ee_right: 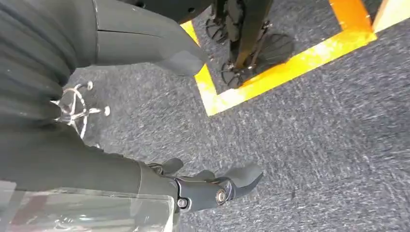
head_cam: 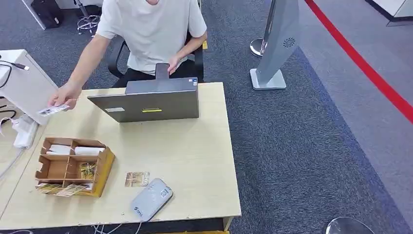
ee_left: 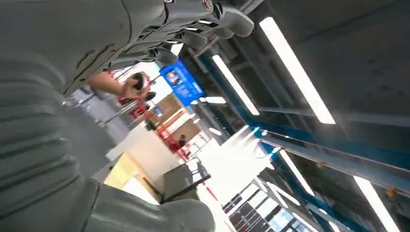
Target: Pass the card to the sensor for recognition and then transmit it.
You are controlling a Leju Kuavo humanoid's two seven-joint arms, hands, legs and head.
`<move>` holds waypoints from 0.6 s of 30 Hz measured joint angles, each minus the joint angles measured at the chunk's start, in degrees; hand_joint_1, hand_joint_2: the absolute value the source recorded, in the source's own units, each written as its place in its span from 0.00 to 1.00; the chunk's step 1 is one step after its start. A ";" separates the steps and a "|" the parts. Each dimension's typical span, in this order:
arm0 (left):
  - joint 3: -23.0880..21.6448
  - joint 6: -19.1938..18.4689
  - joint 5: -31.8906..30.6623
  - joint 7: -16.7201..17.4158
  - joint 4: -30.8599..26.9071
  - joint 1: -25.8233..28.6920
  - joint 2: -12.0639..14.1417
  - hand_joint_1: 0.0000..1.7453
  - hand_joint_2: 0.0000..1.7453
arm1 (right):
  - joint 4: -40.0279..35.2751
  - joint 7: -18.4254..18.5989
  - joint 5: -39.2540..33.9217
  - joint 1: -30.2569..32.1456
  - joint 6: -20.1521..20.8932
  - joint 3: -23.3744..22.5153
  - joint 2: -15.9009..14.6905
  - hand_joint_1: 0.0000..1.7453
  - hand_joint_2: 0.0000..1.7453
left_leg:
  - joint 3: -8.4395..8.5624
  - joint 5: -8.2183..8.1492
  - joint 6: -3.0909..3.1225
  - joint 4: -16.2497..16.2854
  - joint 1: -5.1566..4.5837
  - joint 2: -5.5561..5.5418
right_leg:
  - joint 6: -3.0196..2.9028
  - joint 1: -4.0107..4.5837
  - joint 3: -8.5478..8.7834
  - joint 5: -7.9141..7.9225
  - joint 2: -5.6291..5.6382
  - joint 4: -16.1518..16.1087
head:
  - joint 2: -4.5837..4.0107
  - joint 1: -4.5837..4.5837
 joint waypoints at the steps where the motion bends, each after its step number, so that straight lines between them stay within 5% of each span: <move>1: -0.93 0.37 -1.86 -0.22 0.00 0.00 0.61 0.00 1.00 | 0.20 0.00 0.68 -0.15 0.46 -0.76 0.04 0.00 1.00 | 0.00 0.00 0.00 0.00 0.00 0.00 | 0.00 0.00 -0.01 0.00 0.00 0.00 | 0.00 0.00; 9: -7.23 2.19 -15.15 -0.24 0.02 -1.38 5.14 0.00 1.00 | 1.09 0.50 6.78 -1.22 4.17 -5.46 0.13 0.00 1.00 | 0.01 0.00 0.00 0.00 0.00 0.03 | 0.00 0.00 -0.04 0.00 0.04 0.00 | 0.00 -0.02; 18: -15.52 3.72 -29.14 3.68 1.38 -5.75 11.36 0.00 1.00 | 2.27 -0.04 13.35 -2.68 7.74 -10.03 0.28 0.00 1.00 | 0.02 0.04 -0.04 0.01 0.00 0.04 | -0.05 0.00 0.02 0.06 0.06 0.00 | 0.00 0.00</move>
